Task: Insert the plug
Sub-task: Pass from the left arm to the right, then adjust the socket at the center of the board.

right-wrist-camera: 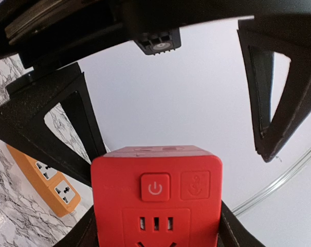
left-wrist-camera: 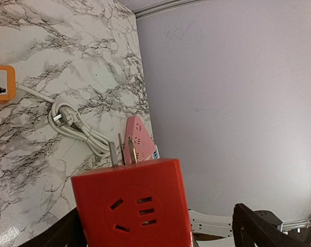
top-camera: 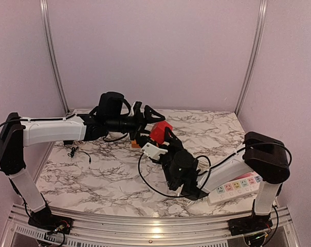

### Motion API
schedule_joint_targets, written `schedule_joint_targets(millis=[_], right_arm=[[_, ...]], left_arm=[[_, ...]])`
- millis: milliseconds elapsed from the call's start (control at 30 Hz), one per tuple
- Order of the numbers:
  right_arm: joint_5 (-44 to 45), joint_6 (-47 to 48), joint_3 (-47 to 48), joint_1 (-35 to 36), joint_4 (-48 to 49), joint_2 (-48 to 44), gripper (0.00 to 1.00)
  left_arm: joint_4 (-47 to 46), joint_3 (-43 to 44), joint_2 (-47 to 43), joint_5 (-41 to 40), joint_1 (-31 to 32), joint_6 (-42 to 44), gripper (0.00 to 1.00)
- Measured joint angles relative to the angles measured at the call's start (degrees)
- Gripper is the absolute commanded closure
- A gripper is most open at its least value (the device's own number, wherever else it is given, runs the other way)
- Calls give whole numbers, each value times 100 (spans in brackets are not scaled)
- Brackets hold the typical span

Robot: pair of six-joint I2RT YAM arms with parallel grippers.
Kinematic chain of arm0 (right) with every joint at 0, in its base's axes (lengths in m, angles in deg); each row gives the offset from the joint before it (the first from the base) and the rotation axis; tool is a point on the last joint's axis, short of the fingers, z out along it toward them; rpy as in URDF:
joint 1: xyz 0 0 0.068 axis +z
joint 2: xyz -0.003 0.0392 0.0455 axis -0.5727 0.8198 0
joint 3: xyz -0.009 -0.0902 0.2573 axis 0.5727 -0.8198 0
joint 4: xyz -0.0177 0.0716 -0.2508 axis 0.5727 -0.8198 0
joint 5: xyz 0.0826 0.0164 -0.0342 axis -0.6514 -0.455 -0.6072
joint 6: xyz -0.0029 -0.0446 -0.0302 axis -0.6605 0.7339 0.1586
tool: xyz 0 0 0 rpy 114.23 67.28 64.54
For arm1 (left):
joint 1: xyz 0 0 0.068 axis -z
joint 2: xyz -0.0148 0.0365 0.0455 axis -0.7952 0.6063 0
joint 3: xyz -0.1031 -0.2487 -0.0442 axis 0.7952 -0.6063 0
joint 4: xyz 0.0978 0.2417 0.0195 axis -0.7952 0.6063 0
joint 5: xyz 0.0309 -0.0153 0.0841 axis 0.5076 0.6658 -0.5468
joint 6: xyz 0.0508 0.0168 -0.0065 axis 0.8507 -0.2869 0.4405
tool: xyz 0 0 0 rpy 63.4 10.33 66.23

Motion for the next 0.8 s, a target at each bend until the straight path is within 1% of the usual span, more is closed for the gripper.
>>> schedule_joint_targets(millis=[167,300,467,533,700,800], right_arm=[[-127,-1082,-42,0,-1292,-785,84],[-638,-2435,7,-122,-2887,-1478,84],[-1589,-4148,170,-647,-4559,-2140,84],[-1923,-4747,345,-852,-5110,-2271,84],[-2347,-5877,940,-1047,-6164,-2275,85],[-2494,-6446,1226,-1047,-6612,-2249,85]], left_arm=[[-188,0,-127,79,-181,138,1],[-291,-37,-249,66,-518,472,1],[-374,-413,-426,-227,-977,1381,1],[-367,-505,-400,-330,-1095,1755,1],[-402,-459,20,-348,-1246,2618,1],[-415,-162,699,-107,-1390,2968,2]])
